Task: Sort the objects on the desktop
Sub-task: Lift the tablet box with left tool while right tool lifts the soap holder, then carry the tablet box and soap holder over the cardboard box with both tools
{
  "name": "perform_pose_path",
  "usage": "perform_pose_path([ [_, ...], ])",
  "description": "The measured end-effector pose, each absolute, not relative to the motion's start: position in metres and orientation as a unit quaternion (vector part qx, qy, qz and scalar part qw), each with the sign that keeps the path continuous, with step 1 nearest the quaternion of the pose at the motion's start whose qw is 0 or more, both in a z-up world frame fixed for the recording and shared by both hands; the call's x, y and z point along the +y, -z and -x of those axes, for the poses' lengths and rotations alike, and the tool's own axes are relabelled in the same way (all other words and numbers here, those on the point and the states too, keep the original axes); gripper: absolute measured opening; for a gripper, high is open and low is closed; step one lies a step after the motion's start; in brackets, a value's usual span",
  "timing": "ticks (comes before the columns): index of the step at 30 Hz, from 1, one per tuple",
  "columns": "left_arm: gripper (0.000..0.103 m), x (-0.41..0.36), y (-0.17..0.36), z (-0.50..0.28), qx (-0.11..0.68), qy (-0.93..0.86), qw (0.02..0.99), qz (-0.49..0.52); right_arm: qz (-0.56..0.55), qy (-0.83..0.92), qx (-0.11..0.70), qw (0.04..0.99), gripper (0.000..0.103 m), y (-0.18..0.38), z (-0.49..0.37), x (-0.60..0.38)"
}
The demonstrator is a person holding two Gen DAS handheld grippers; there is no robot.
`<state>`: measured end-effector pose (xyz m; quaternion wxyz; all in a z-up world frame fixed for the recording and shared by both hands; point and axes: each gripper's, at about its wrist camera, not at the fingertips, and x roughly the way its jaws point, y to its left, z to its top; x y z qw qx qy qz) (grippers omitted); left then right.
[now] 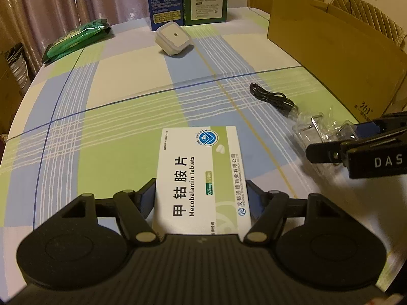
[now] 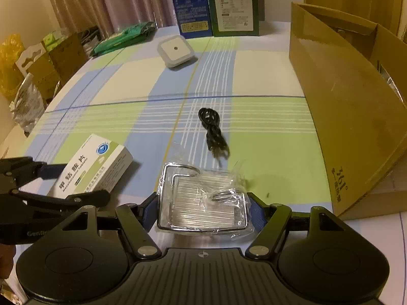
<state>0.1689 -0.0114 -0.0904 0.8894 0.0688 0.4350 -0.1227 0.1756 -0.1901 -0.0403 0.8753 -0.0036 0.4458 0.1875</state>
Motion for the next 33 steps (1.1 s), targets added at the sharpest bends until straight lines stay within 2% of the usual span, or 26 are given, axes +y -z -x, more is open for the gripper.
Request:
perform_pose_path([
  [16, 0.067, -0.010, 0.053, -0.139, 0.420, 0.118, 0.899, -0.039, -0.022, -0.196, 0.424, 0.884, 0.067, 0.028, -0.159, -0.200],
  [33, 0.067, -0.020, 0.000, -0.092, 0.391, 0.109, 0.914, -0.018, -0.039, -0.196, 0.387, 0.900, 0.067, -0.019, -0.106, -0.209],
])
